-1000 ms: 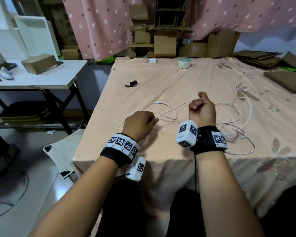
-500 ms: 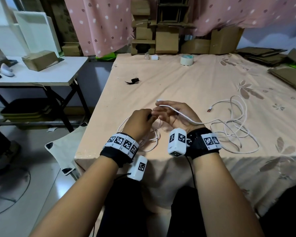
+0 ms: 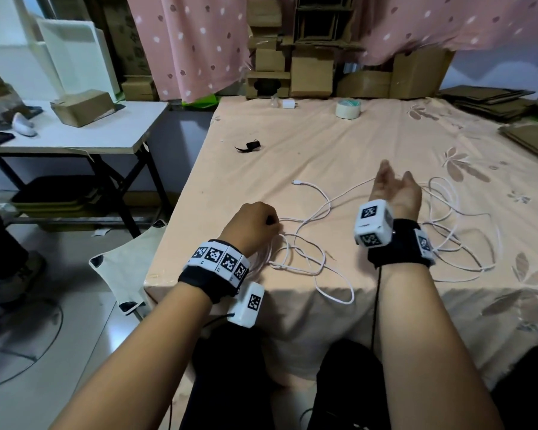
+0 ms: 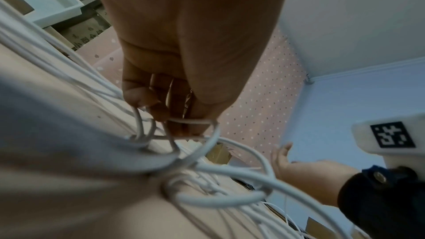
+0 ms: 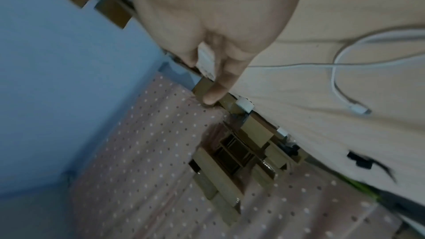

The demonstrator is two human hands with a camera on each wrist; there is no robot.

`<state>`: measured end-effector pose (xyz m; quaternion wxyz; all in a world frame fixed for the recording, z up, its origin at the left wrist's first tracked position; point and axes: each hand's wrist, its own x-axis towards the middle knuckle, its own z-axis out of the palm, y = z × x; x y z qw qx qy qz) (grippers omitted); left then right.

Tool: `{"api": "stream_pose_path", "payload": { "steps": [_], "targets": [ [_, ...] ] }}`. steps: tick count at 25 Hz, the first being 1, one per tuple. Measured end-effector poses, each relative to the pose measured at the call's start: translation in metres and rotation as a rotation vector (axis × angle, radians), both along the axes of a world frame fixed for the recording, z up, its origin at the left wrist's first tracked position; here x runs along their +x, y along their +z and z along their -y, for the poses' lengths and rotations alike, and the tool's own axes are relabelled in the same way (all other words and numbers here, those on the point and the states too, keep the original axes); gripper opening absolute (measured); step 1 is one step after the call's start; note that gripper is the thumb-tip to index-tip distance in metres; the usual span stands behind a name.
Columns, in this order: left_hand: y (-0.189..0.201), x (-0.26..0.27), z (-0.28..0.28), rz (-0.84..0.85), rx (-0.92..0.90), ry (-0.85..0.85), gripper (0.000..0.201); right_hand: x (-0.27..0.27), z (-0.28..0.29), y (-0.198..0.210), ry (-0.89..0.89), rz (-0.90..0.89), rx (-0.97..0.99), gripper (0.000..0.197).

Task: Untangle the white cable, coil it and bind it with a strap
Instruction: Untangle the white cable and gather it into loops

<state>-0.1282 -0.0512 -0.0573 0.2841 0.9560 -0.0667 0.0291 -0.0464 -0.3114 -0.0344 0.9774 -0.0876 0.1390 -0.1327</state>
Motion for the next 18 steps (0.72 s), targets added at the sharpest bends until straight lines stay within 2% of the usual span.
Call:
{"api": "stream_pose_path", "payload": {
  "steps": [2, 3, 5, 6, 9, 11, 13, 14, 15, 16, 18],
  "targets": [
    [0.000, -0.002, 0.002, 0.061, -0.034, 0.005, 0.012, -0.005, -0.009, -0.007, 0.102, -0.166, -0.163, 0.025],
    [0.001, -0.005, 0.002, 0.086, -0.028, 0.026, 0.019, -0.012, -0.016, -0.006, 0.164, -0.244, -0.304, 0.019],
    [0.005, -0.010, 0.001, 0.119, 0.028, 0.108, 0.034, -0.028, -0.033, 0.001, 0.314, -0.270, -0.630, 0.009],
    [0.007, -0.011, -0.002, 0.114, 0.073, 0.151, 0.040, -0.035, -0.042, 0.005, 0.420, -0.235, -0.861, 0.010],
    [0.017, -0.009, -0.021, -0.129, 0.155, 0.221, 0.052, -0.052, -0.064, 0.006, 0.797, -0.113, -1.550, 0.029],
    [0.024, -0.006, -0.032, -0.293, 0.169, 0.134, 0.041, -0.055, -0.075, 0.003, 0.974, -0.065, -1.887, 0.048],
    [0.026, -0.006, -0.038, -0.328, 0.095, 0.097, 0.034, -0.057, -0.082, 0.004, 1.037, -0.021, -2.198, 0.059],
    [0.028, -0.006, -0.042, -0.343, -0.033, 0.125, 0.035, -0.057, -0.084, 0.005, 1.043, -0.008, -2.302, 0.061],
    [0.027, -0.005, -0.047, -0.359, -0.177, 0.165, 0.037, -0.058, -0.086, 0.006, 1.040, 0.003, -2.374, 0.059],
    [0.026, -0.004, -0.051, -0.370, -0.244, 0.186, 0.038, -0.057, -0.087, 0.005, 1.030, 0.007, -2.426, 0.055],
    [0.022, -0.003, -0.056, -0.412, -0.231, 0.188, 0.043, -0.059, -0.089, 0.004, 0.957, 0.012, -2.534, 0.042]
  ]
}}
